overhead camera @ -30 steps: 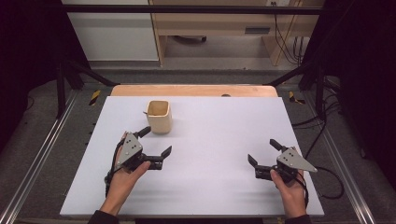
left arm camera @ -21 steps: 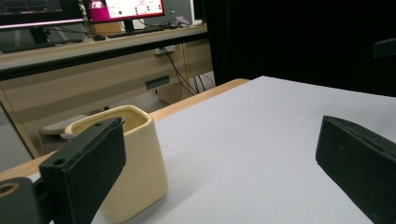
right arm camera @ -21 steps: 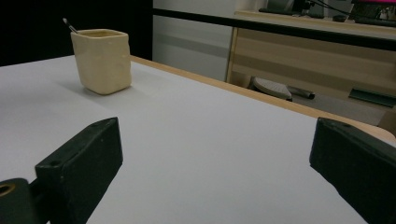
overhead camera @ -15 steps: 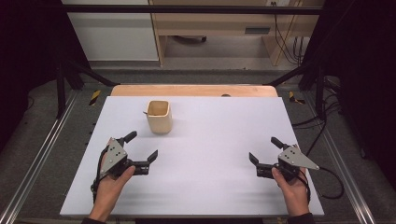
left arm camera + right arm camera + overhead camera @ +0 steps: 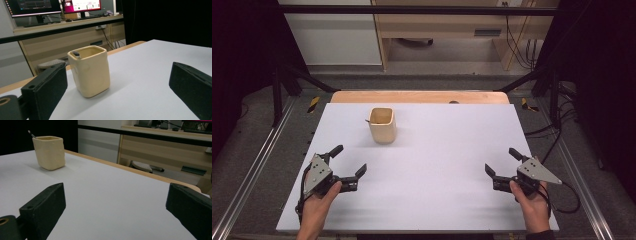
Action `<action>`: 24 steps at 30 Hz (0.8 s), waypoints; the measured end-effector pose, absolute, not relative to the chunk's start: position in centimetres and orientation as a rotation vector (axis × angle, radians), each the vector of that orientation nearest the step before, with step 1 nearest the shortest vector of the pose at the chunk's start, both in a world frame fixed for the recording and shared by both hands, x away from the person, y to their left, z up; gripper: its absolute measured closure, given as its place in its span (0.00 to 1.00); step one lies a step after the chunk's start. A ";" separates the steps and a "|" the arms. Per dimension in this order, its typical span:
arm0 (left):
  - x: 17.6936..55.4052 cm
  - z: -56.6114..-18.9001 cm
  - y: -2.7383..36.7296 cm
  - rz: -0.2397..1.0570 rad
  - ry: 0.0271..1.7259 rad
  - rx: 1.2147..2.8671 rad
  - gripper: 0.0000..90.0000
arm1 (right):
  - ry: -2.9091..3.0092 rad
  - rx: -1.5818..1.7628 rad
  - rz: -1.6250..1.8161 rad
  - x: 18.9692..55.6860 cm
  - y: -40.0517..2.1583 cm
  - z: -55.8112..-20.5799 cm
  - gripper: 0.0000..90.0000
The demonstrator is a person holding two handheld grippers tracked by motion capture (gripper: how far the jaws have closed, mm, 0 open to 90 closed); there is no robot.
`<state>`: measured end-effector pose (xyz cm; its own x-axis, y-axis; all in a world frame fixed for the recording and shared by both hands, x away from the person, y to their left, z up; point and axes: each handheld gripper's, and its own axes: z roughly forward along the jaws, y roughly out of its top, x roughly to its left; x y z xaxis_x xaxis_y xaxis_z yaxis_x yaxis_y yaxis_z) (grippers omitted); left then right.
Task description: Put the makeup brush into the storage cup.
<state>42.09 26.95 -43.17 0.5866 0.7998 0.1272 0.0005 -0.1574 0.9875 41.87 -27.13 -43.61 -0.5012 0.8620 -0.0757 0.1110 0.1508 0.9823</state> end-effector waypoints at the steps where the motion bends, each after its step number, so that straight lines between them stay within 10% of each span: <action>1: 42.0 -43.3 27.1 0.809 0.696 1.585 0.02 | 1.750 0.937 1.410 41.8 -27.2 -43.7 0.03; 24: 41.2 -45.1 28.8 0.833 0.714 1.552 0.02 | 1.754 0.967 1.420 41.5 -27.6 -45.4 0.03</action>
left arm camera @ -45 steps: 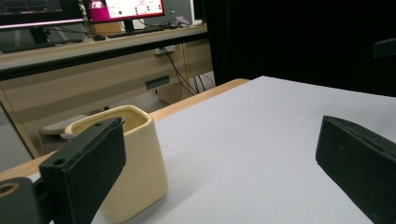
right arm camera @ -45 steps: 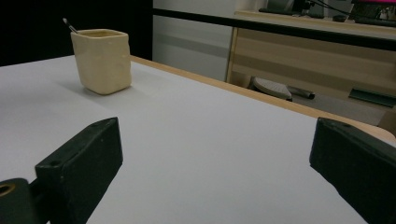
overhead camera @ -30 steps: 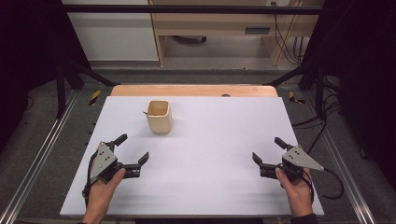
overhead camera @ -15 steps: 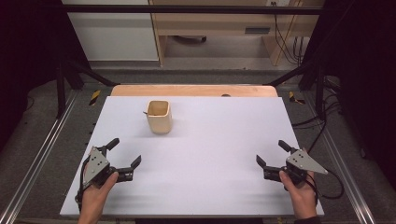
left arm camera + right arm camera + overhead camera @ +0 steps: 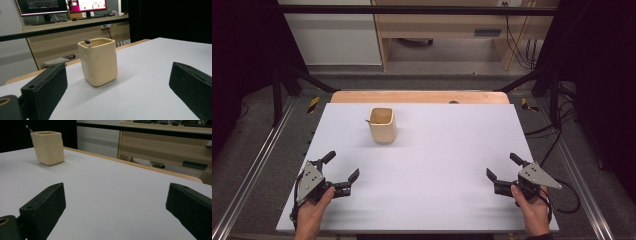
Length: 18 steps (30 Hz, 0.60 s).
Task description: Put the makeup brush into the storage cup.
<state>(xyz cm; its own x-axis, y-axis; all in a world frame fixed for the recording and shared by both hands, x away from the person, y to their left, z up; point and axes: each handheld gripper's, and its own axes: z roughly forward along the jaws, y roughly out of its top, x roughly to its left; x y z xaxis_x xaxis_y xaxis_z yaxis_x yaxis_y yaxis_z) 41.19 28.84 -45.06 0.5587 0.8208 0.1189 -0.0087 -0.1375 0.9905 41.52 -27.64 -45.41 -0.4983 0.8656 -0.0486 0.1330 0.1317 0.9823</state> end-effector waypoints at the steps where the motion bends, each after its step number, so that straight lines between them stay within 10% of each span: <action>1: 41.2 -45.1 28.9 0.835 0.714 1.549 0.02 | 1.758 0.972 1.422 41.6 -27.5 -45.5 0.03; 18: 41.6 -45.4 27.7 0.783 0.692 1.539 0.02 | 1.743 0.953 1.441 42.4 -25.4 -46.8 0.04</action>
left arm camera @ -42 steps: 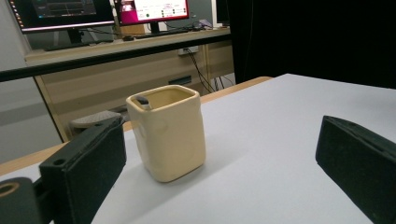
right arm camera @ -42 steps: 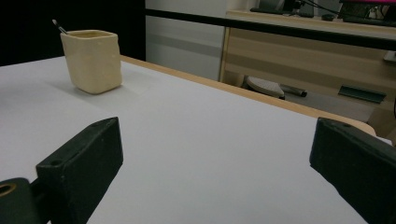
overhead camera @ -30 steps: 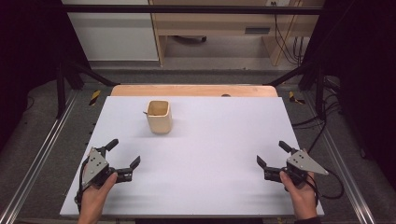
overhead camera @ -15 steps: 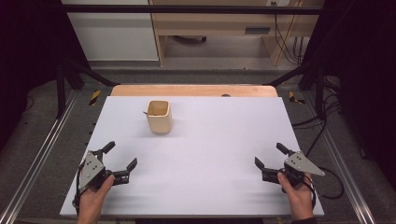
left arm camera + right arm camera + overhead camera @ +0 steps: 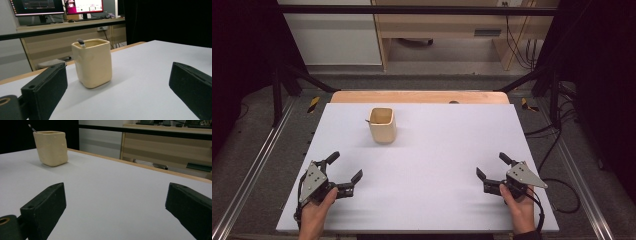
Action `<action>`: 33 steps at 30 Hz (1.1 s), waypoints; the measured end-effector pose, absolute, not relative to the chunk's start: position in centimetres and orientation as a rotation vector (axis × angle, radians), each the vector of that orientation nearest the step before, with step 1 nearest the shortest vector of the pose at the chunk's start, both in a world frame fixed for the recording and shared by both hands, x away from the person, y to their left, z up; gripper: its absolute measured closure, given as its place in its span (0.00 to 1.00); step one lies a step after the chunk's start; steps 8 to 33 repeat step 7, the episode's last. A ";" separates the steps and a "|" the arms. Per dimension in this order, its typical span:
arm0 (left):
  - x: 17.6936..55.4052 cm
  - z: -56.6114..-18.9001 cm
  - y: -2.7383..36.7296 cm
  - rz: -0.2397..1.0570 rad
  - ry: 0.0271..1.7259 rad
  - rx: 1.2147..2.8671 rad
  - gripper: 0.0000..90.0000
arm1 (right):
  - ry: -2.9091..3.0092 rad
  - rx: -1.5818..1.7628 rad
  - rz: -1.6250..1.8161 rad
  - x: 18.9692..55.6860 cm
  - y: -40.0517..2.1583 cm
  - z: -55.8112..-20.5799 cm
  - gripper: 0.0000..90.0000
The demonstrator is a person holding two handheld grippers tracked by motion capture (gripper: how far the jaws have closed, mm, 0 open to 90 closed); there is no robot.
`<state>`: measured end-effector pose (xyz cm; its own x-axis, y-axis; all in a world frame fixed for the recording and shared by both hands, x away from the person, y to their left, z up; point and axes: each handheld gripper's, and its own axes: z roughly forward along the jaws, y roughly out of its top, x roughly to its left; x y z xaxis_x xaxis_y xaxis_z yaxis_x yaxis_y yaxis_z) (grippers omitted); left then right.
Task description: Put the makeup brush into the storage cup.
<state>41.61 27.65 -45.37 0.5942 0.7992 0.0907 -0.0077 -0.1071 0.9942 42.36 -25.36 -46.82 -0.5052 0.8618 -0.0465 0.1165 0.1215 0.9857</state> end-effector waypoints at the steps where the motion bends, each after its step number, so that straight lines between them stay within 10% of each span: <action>1: 41.7 -45.3 27.4 0.779 0.687 1.540 0.02 | 1.745 0.952 1.435 42.3 -25.4 -46.8 0.04; 33: 42.0 -45.6 27.0 0.770 0.684 1.558 0.02 | 1.739 0.964 1.417 42.1 -25.9 -47.3 0.04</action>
